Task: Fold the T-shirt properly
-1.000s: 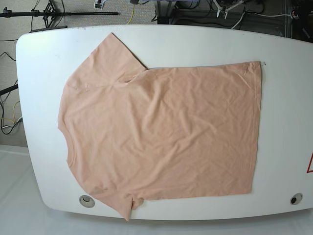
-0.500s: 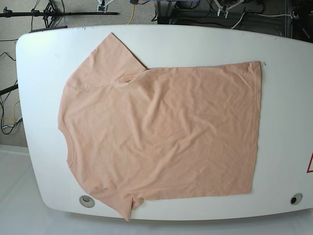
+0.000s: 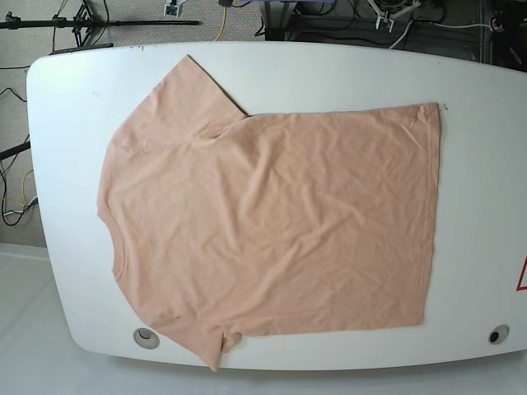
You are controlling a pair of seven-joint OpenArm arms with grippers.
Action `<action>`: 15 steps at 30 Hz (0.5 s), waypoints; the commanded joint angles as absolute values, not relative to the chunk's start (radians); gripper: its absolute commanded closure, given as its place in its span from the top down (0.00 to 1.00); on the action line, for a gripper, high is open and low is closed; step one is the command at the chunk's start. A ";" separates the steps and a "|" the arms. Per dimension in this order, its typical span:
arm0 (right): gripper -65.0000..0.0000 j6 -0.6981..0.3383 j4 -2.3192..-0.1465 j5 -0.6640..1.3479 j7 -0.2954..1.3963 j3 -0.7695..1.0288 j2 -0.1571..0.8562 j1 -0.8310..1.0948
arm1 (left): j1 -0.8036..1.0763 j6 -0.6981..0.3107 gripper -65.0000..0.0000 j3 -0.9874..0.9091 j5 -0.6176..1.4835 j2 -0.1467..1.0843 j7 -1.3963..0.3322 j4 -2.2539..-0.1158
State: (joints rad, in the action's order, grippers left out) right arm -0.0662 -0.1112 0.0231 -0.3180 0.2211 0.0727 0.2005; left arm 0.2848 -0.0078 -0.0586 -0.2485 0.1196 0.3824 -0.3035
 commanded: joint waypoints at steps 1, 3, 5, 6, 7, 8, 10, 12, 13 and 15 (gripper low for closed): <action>0.00 -0.063 -0.108 0.015 -0.318 0.220 0.085 0.217 | 0.279 -0.006 0.00 -0.058 -0.251 0.116 0.396 -0.283; 0.00 -0.064 -0.102 0.009 -0.311 0.221 0.089 0.219 | 0.263 -0.003 0.00 -0.058 -0.255 0.108 0.402 -0.244; 0.00 -0.064 -0.103 0.008 -0.309 0.221 0.089 0.221 | 0.253 -0.003 0.00 -0.059 -0.259 0.105 0.405 -0.220; 0.00 -0.064 -0.103 0.007 -0.310 0.221 0.088 0.223 | 0.249 -0.002 0.00 -0.060 -0.260 0.104 0.407 -0.210; 0.00 -0.064 -0.106 0.007 -0.309 0.221 0.088 0.224 | 0.247 -0.003 0.00 -0.060 -0.261 0.103 0.410 -0.204; 0.00 -0.064 -0.108 0.007 -0.308 0.221 0.088 0.225 | 0.245 -0.003 0.00 -0.059 -0.261 0.103 0.413 -0.198; 0.00 -0.065 -0.113 0.005 -0.310 0.221 0.087 0.229 | 0.239 -0.001 0.00 -0.060 -0.263 0.099 0.418 -0.181; 0.00 -0.066 -0.119 0.003 -0.311 0.221 0.086 0.233 | 0.236 -0.002 0.00 -0.060 -0.265 0.095 0.425 -0.165; 0.00 -0.068 -0.120 -0.007 -0.318 0.219 0.086 0.232 | 0.226 -0.002 0.00 -0.062 -0.262 0.092 0.436 -0.146; 0.00 -0.070 -0.123 -0.017 -0.325 0.218 0.085 0.233 | 0.214 -0.002 0.00 -0.063 -0.260 0.086 0.451 -0.120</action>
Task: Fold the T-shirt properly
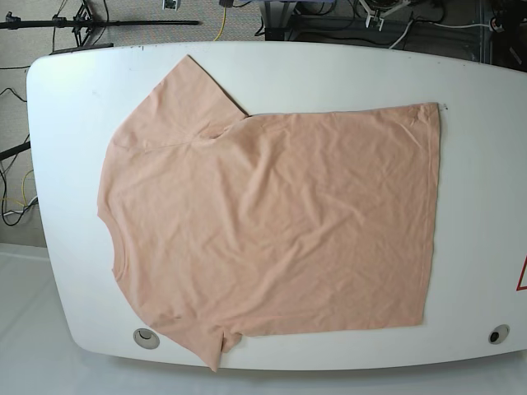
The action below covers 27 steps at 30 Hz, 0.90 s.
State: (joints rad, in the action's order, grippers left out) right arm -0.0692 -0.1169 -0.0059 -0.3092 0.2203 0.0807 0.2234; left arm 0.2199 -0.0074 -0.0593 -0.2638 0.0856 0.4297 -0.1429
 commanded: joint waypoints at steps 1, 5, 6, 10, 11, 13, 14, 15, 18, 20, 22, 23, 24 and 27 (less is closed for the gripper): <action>0.00 -0.071 -0.125 -0.017 -0.325 0.218 0.085 0.235 | 0.211 -0.002 0.00 -0.062 -0.260 0.085 0.453 -0.114; 0.00 -0.073 -0.136 -0.028 -0.330 0.218 0.085 0.241 | 0.202 -0.002 0.00 -0.062 -0.261 0.082 0.457 -0.092; 0.00 -0.074 -0.138 -0.033 -0.332 0.218 0.085 0.242 | 0.200 -0.001 0.00 -0.062 -0.260 0.082 0.457 -0.090; 0.00 -0.077 -0.117 -0.070 -0.375 0.217 0.086 0.235 | 0.163 0.001 0.00 -0.065 -0.269 0.079 0.467 -0.060; 0.00 -0.079 -0.116 -0.075 -0.382 0.216 0.087 0.235 | 0.161 0.002 0.00 -0.066 -0.269 0.080 0.470 -0.058; 0.00 -0.079 -0.111 -0.083 -0.401 0.215 0.087 0.237 | 0.159 0.001 0.00 -0.066 -0.269 0.082 0.475 -0.053; 0.00 -0.080 -0.108 -0.083 -0.411 0.215 0.087 0.237 | 0.159 0.002 0.00 -0.067 -0.269 0.082 0.479 -0.051; 0.00 -0.081 -0.105 -0.084 -0.421 0.215 0.087 0.238 | 0.159 0.003 0.00 -0.068 -0.269 0.083 0.483 -0.050; 0.00 -0.083 -0.095 -0.081 -0.441 0.212 0.089 0.240 | 0.158 0.003 0.00 -0.069 -0.264 0.086 0.496 -0.048; 0.00 -0.083 -0.099 -0.067 -0.443 0.210 0.090 0.244 | 0.166 0.000 0.00 -0.069 -0.260 0.087 0.511 -0.052; 0.00 -0.082 -0.105 -0.053 -0.443 0.210 0.092 0.250 | 0.177 -0.003 0.00 -0.069 -0.255 0.087 0.527 -0.057; 0.00 -0.083 -0.104 -0.051 -0.448 0.211 0.093 0.254 | 0.179 -0.002 0.00 -0.070 -0.252 0.088 0.532 -0.059; 0.00 -0.083 -0.103 -0.048 -0.449 0.210 0.095 0.258 | 0.183 -0.002 0.00 -0.071 -0.250 0.089 0.536 -0.060; 0.00 -0.085 -0.108 -0.041 -0.451 0.210 0.101 0.270 | 0.200 -0.005 0.00 -0.073 -0.239 0.094 0.546 -0.076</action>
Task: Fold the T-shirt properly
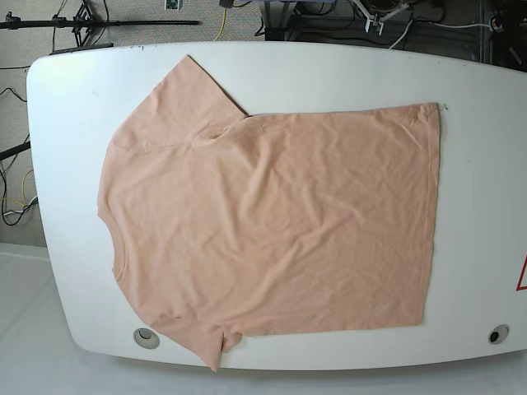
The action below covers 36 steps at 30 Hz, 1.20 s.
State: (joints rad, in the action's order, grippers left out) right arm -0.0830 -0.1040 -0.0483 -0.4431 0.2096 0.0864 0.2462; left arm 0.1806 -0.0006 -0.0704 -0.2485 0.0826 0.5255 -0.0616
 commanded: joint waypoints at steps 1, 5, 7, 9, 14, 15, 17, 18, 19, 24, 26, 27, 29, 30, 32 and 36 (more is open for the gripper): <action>0.00 -0.085 -0.110 -0.039 -0.451 0.209 0.103 0.275 | 0.208 -0.006 0.00 -0.076 -0.236 0.096 0.546 -0.081; 0.00 -0.097 -0.171 -0.011 -0.411 0.209 0.123 0.325 | 0.306 -0.025 0.00 -0.078 -0.217 0.113 0.512 -0.179; 0.00 -0.100 -0.202 -0.003 -0.399 0.209 0.130 0.345 | 0.342 -0.035 0.00 -0.077 -0.207 0.119 0.498 -0.231; 0.00 -0.103 -0.233 0.002 -0.390 0.209 0.135 0.363 | 0.375 -0.041 0.00 -0.077 -0.197 0.125 0.485 -0.285; 0.00 -0.105 -0.303 0.008 -0.380 0.210 0.143 0.401 | 0.437 -0.043 0.00 -0.077 -0.177 0.136 0.478 -0.382; 0.00 -0.101 -0.324 0.000 -0.384 0.211 0.142 0.414 | 0.448 -0.039 0.00 -0.078 -0.183 0.137 0.485 -0.400; 0.00 -0.097 -0.356 -0.008 -0.389 0.212 0.143 0.433 | 0.466 -0.034 0.00 -0.079 -0.188 0.139 0.495 -0.424; 0.00 -0.097 -0.366 -0.009 -0.391 0.213 0.143 0.439 | 0.472 -0.034 0.00 -0.080 -0.186 0.140 0.497 -0.429; 0.00 -0.096 -0.373 -0.010 -0.392 0.212 0.144 0.443 | 0.476 -0.033 0.00 -0.081 -0.183 0.141 0.498 -0.436; 0.00 -0.098 -0.405 -0.015 -0.397 0.212 0.149 0.466 | 0.495 -0.031 0.00 -0.083 -0.176 0.145 0.501 -0.469; 0.00 -0.098 -0.417 -0.017 -0.401 0.213 0.153 0.477 | 0.502 -0.031 0.00 -0.085 -0.174 0.147 0.501 -0.488; 0.00 -0.098 -0.425 -0.014 -0.406 0.211 0.156 0.484 | 0.508 -0.032 0.00 -0.087 -0.177 0.149 0.498 -0.511; 0.00 -0.099 -0.439 -0.011 -0.415 0.211 0.160 0.496 | 0.517 -0.033 0.00 -0.091 -0.178 0.152 0.497 -0.545; 0.00 -0.098 -0.446 -0.011 -0.418 0.211 0.161 0.501 | 0.521 -0.032 0.00 -0.092 -0.177 0.153 0.497 -0.555; 0.00 -0.100 -0.456 -0.010 -0.424 0.211 0.163 0.510 | 0.528 -0.034 0.00 -0.093 -0.170 0.156 0.496 -0.575; 0.00 -0.097 -0.472 -0.014 -0.432 0.212 0.164 0.523 | 0.538 -0.034 0.00 -0.095 -0.141 0.164 0.492 -0.602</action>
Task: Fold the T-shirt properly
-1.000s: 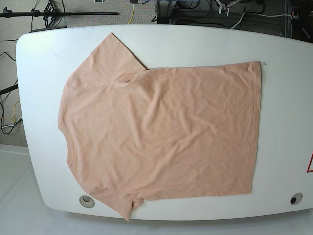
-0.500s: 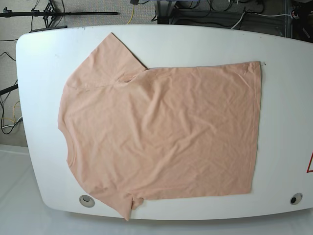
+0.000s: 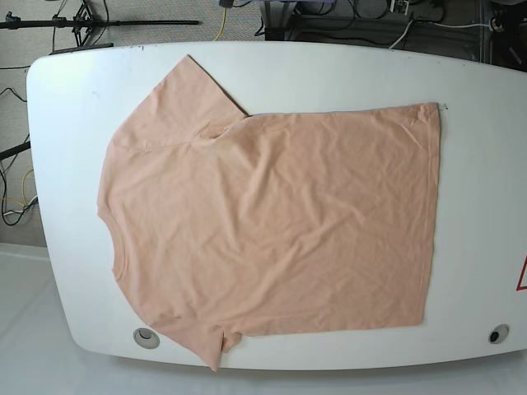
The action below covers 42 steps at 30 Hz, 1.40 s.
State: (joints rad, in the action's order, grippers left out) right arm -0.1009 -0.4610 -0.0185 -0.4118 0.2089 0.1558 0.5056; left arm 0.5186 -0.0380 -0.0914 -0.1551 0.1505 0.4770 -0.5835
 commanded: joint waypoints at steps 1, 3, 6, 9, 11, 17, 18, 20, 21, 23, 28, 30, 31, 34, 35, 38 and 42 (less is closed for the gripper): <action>0.00 -0.099 -0.469 -0.014 -0.439 0.212 0.162 0.521 | 0.547 -0.034 0.00 -0.094 -0.120 0.172 0.490 -0.609; 0.00 -0.101 -0.467 -0.014 -0.447 0.212 0.161 0.520 | 0.557 -0.033 0.00 -0.094 -0.091 0.182 0.486 -0.622; 0.00 -0.100 -0.477 -0.014 -0.455 0.213 0.162 0.528 | 0.566 -0.033 0.00 -0.096 -0.077 0.188 0.485 -0.648; 0.00 -0.101 -0.509 -0.010 -0.455 0.212 0.165 0.544 | 0.587 -0.034 0.00 -0.097 -0.073 0.194 0.488 -0.686; 0.00 -0.101 -0.544 -0.004 -0.454 0.212 0.167 0.561 | 0.607 -0.036 0.00 -0.097 -0.076 0.197 0.492 -0.719; 0.00 -0.108 -0.706 0.031 -0.437 0.212 0.188 0.640 | 0.715 -0.042 0.00 -0.099 -0.087 0.207 0.521 -0.850; 0.00 -0.108 -0.732 0.037 -0.436 0.211 0.191 0.653 | 0.728 -0.042 0.00 -0.100 -0.089 0.208 0.524 -0.873; 0.00 -0.108 -0.785 0.048 -0.432 0.211 0.197 0.678 | 0.756 -0.043 0.00 -0.104 -0.093 0.210 0.529 -0.918; 0.00 -0.109 -0.812 0.052 -0.430 0.211 0.200 0.692 | 0.770 -0.043 0.00 -0.105 -0.094 0.211 0.530 -0.941; 0.00 -0.108 -0.920 0.055 -0.409 0.213 0.211 0.750 | 0.830 -0.041 0.00 -0.114 -0.091 0.211 0.528 -1.031; 0.00 -0.106 -1.085 0.065 -0.376 0.214 0.230 0.836 | 0.926 -0.041 0.00 -0.139 -0.082 0.212 0.506 -1.184; 0.00 -0.105 -1.118 0.072 -0.368 0.217 0.234 0.855 | 0.948 -0.041 0.00 -0.152 -0.076 0.213 0.492 -1.221; 0.00 -0.105 -1.133 0.075 -0.365 0.217 0.236 0.863 | 0.958 -0.042 0.00 -0.159 -0.073 0.213 0.485 -1.238; 0.00 -0.102 -1.176 0.083 -0.356 0.219 0.240 0.884 | 0.983 -0.045 0.00 -0.182 -0.057 0.215 0.463 -1.286; 0.00 -0.103 -1.190 0.076 -0.356 0.220 0.233 0.892 | 0.992 -0.044 0.00 -0.189 -0.049 0.215 0.458 -1.307; 0.00 -0.101 -1.227 0.071 -0.352 0.220 0.227 0.910 | 1.015 -0.044 0.00 -0.212 -0.030 0.214 0.441 -1.355; 0.00 -0.101 -1.283 0.070 -0.345 0.222 0.228 0.936 | 1.042 -0.044 0.00 -0.221 -0.022 0.216 0.422 -1.411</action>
